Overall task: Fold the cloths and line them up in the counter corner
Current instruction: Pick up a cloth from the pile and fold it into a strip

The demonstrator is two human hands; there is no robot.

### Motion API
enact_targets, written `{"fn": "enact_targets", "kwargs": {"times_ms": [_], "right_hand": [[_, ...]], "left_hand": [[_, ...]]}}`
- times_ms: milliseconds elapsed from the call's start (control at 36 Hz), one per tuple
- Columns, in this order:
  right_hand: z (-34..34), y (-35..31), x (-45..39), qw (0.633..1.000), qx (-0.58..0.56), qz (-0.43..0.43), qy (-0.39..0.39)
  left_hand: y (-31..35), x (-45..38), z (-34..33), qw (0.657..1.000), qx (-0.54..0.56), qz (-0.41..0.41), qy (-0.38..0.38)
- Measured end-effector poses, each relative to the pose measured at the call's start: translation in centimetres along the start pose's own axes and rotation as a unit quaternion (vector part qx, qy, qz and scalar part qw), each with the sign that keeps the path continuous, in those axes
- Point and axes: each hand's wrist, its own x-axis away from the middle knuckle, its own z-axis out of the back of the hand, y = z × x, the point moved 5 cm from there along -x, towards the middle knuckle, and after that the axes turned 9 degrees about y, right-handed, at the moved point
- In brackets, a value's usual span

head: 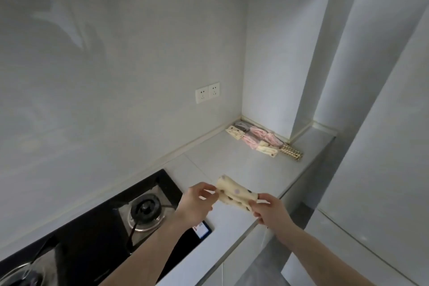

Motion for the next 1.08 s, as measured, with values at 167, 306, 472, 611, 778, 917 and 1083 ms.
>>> {"fn": "enact_targets", "kwargs": {"times_ms": [167,306,472,611,778,917,1083], "right_hand": [[2.1,1.4,-6.2,0.99,-0.089,-0.091,0.068],[4.0,2.6,-12.3,0.972,-0.145,-0.136,0.127],[5.8,3.5,-20.4,0.962,-0.117,-0.16,0.187],[7.5,4.5,-26.7,0.951,-0.077,-0.209,0.214],[9.8,4.7,-33.4,0.939,-0.031,-0.252,0.231],[11.8,4.9,-38.0,0.941,-0.014,-0.264,0.211],[12.5,5.7,-42.2,0.926,0.021,-0.297,0.233]], "left_hand": [[0.3,-5.7,-2.4,0.999,-0.021,0.029,-0.016],[0.0,-9.0,-3.5,0.997,-0.052,0.044,-0.021],[-0.1,-13.0,-6.9,0.995,-0.088,0.048,-0.024],[0.8,-15.7,-10.0,0.994,-0.091,0.06,-0.023],[1.6,-19.2,-11.4,0.991,-0.105,0.078,0.014],[1.0,-21.2,-12.1,0.987,-0.116,0.101,0.048],[-0.3,-21.9,-13.5,0.981,-0.112,0.141,0.075]]}}
